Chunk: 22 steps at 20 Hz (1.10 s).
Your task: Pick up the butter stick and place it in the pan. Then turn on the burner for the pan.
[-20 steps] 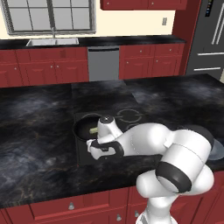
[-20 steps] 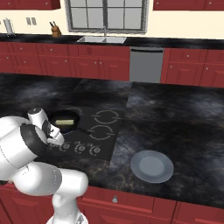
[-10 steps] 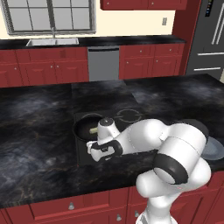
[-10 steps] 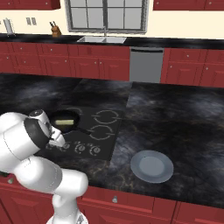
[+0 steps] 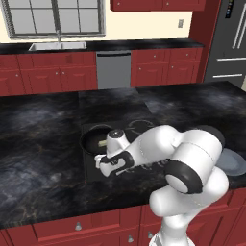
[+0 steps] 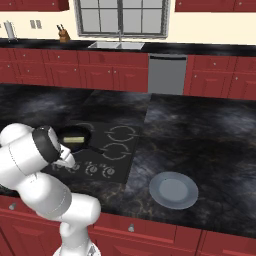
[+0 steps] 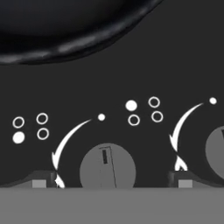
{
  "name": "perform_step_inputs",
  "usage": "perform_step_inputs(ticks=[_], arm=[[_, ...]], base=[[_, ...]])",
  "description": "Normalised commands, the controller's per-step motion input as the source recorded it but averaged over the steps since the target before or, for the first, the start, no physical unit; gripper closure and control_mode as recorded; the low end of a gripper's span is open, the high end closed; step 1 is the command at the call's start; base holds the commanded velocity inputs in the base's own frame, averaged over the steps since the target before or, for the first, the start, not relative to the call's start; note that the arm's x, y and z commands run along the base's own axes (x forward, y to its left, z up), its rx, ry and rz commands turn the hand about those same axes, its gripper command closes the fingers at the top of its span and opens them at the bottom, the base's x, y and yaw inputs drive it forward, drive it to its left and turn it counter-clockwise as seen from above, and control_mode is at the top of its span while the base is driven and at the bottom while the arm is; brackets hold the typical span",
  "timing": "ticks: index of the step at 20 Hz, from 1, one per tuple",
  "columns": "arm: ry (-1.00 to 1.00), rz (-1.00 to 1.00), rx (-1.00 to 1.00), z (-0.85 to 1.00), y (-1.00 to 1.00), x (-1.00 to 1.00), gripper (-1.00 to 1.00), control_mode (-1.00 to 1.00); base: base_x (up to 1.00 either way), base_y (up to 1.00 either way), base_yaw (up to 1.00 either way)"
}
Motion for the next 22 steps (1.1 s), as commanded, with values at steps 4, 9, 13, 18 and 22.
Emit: perform_step_inputs(ticks=[4, 9, 13, 18, 22], arm=[[0.00, 0.00, 0.00, -0.14, 0.01, 0.09, 1.00, -1.00], [0.00, 0.00, 0.00, -0.25, 0.10, 0.00, 1.00, -1.00], [0.00, 0.00, 0.03, -0.22, 0.00, -0.19, 1.00, -1.00], [-0.01, 0.01, 0.06, -0.28, 0.00, -0.20, 1.00, -1.00], [0.00, 0.01, 0.01, -0.15, 0.00, -0.16, 1.00, -1.00]], base=[[0.00, 0.00, 0.00], [0.00, 0.00, 0.00], [0.00, 0.00, 0.00], [0.00, 0.00, 0.00], [0.00, 0.00, 0.00]])
